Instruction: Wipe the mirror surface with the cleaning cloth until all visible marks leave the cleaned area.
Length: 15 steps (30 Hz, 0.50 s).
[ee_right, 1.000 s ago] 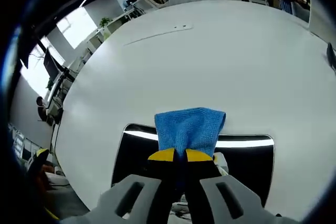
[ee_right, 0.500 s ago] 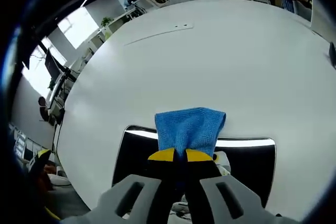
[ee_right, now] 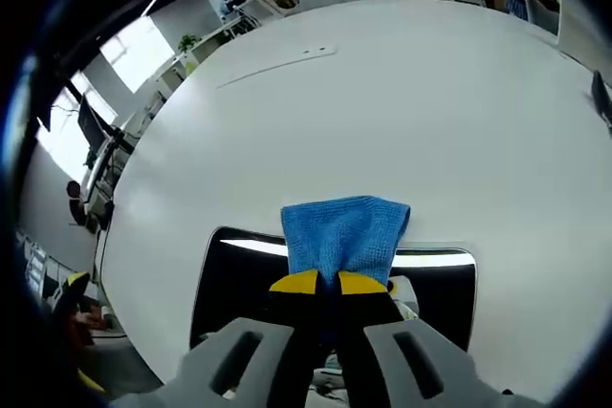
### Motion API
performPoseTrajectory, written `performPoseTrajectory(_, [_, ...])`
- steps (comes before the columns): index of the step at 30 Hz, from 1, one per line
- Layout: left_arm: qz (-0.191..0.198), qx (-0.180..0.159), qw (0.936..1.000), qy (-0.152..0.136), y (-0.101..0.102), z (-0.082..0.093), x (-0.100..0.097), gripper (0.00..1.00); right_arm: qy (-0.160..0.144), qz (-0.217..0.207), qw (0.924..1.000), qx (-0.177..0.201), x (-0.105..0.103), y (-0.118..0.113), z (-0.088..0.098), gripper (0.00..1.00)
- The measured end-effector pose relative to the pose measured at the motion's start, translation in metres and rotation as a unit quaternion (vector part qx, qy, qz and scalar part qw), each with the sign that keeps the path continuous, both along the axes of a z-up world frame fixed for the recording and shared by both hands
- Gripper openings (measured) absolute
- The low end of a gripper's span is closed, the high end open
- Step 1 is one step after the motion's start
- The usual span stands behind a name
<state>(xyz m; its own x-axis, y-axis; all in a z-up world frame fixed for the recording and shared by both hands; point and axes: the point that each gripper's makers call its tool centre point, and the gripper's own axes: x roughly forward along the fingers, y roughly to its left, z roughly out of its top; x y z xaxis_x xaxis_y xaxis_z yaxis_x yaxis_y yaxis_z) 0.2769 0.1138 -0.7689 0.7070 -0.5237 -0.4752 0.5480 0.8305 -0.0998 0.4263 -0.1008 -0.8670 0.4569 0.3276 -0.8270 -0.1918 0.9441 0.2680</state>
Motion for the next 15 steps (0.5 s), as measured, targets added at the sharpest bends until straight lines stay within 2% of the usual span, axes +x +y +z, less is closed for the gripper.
performPoseTrajectory(15, [-0.002,-0.001,1.0,0.001,-0.001,0.0,0.0,0.99,-0.001,-0.011,0.9999,-0.01,-0.004,-0.026,0.003,0.0])
